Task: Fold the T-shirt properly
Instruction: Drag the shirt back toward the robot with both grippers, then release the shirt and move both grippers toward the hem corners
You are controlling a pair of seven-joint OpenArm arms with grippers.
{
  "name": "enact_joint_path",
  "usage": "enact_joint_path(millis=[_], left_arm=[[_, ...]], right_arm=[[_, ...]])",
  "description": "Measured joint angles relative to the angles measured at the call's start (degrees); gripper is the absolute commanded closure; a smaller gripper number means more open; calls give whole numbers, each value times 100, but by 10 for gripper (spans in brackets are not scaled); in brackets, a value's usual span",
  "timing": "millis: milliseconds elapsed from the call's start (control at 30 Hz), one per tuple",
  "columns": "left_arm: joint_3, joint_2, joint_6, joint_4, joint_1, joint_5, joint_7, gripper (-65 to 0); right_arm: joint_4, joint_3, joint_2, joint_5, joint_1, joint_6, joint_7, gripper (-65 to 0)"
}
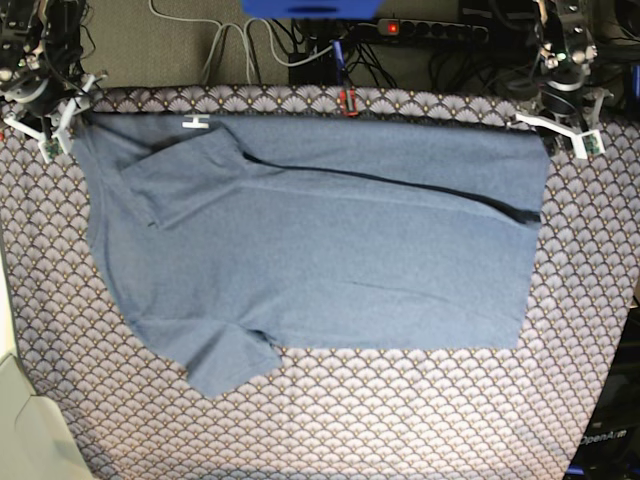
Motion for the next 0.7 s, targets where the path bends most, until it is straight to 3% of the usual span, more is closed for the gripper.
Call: enact_joint_path(millis=[133, 400, 700], left_arm=[[-4, -2, -20, 57, 94, 0, -33, -203], [15, -155, -42, 273, 372, -389, -2, -423], [-319, -142, -37, 463, 361, -393, -20, -429]], right_arm=[[-2, 299, -81, 20, -2, 87, -44, -298], [-17, 422, 94, -66, -28, 105, -155, -298], [-17, 426, 111, -85, 271, 109, -175, -298]])
